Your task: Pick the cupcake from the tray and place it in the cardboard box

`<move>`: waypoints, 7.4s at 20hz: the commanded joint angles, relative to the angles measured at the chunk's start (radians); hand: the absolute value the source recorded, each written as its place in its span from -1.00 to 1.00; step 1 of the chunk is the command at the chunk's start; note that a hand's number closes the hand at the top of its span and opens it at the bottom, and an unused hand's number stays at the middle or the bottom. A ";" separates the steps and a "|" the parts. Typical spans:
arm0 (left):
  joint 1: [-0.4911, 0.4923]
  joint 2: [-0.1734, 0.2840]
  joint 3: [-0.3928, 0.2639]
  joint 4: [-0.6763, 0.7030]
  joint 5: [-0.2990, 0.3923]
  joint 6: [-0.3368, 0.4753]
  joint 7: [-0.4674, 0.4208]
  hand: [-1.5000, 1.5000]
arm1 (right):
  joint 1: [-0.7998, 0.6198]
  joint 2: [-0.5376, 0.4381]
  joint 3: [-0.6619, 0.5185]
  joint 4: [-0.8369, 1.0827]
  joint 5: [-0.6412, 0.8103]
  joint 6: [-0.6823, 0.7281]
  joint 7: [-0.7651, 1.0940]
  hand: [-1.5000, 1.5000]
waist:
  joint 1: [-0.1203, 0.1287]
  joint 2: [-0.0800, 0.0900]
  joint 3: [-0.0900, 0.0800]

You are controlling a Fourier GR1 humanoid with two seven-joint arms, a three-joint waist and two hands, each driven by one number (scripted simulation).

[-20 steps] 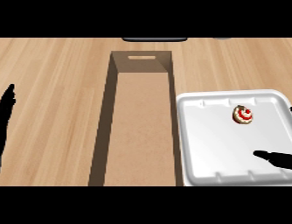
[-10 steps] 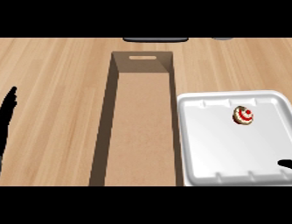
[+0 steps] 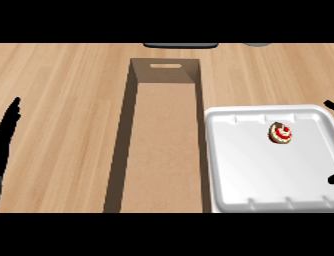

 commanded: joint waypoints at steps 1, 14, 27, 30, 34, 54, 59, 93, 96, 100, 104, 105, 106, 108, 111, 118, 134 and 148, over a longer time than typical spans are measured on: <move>0.024 0.011 0.034 0.011 0.014 -0.038 -0.033 0.00 | -0.098 0.000 0.042 -0.013 0.030 0.132 0.150 -1.00 | -0.001 -0.001 0.001; -0.040 -0.043 0.084 -0.030 -0.071 -0.069 0.075 0.00 | -0.290 0.238 0.007 0.257 0.268 0.201 0.150 -1.00 | -0.008 -0.001 0.002; 0.012 -0.124 0.122 -0.077 -0.157 -0.077 0.066 0.00 | -0.183 0.323 -0.081 -0.008 0.310 0.307 0.216 -1.00 | -0.017 -0.004 0.001; -0.054 -0.107 0.169 0.037 -0.144 -0.122 0.026 0.00 | -0.138 0.325 -0.110 -0.118 0.305 0.319 0.236 -1.00 | -0.023 -0.004 0.001; 0.011 -0.143 0.157 -0.066 -0.182 -0.115 0.068 0.00 | -0.221 0.403 -0.100 -0.045 0.367 0.363 0.299 -1.00 | -0.012 -0.003 0.001; -0.018 -0.185 0.198 -0.032 -0.222 -0.144 0.020 0.00 | -0.258 0.448 -0.137 0.272 0.698 -0.007 0.125 1.00 | -0.010 -0.001 0.002; -0.024 -0.172 0.195 -0.029 -0.207 -0.173 0.005 0.00 | -0.390 0.394 0.008 0.226 0.700 0.141 -0.210 1.00 | 0.033 0.006 0.004; -0.013 -0.176 0.230 -0.060 -0.237 -0.177 0.051 0.00 | -0.850 0.696 -0.125 0.127 0.380 0.378 -0.274 1.00 | -0.015 -0.006 0.001; -0.014 -0.191 0.226 -0.040 -0.257 -0.159 0.044 0.00 | -0.834 0.757 -0.120 0.107 0.365 0.396 -0.186 1.00 | -0.015 -0.004 0.001; 0.022 -0.197 0.226 -0.075 -0.246 -0.178 0.031 0.00 | -0.853 0.873 -0.078 0.105 0.383 0.379 -0.070 1.00 | -0.009 -0.004 0.001; -0.043 -0.177 0.244 0.001 -0.250 -0.189 0.020 0.00 | -0.920 0.887 0.029 0.250 0.331 0.233 -0.058 1.00 | 0.007 0.002 0.001; -0.059 -0.200 0.244 0.056 -0.266 -0.160 -0.007 0.00 | -0.865 0.887 0.048 0.199 0.331 0.229 -0.062 1.00 | -0.005 0.000 0.001; -0.053 -0.181 0.244 -0.026 -0.231 -0.208 0.033 0.00 | -0.908 0.888 0.120 0.288 0.311 0.144 -0.055 1.00 | 0.018 0.002 0.001; -0.066 -0.198 0.229 0.022 -0.244 -0.202 0.005 0.00 | -0.953 0.888 0.205 0.342 0.259 0.060 -0.010 1.00 | 0.035 0.007 0.000; 0.016 -0.239 0.184 -0.080 -0.296 -0.155 0.017 0.00 | -0.966 0.889 0.242 0.410 0.264 -0.025 -0.011 1.00 | 0.033 0.003 0.001; -0.075 -0.203 0.235 0.024 -0.258 -0.193 -0.007 0.00 | -0.945 0.889 0.412 0.536 0.042 -0.045 0.025 -1.00 | 0.043 0.010 0.000; -0.038 -0.193 0.260 -0.012 -0.263 -0.190 -0.002 0.00 | -1.064 0.889 0.210 0.621 -0.320 -0.134 -0.167 -1.00 | 0.022 0.006 0.001; -0.053 -0.245 0.225 -0.046 -0.285 -0.173 0.036 0.00 | -1.128 0.594 -0.002 0.948 -0.353 0.188 -0.359 -1.00 | 0.028 0.014 0.002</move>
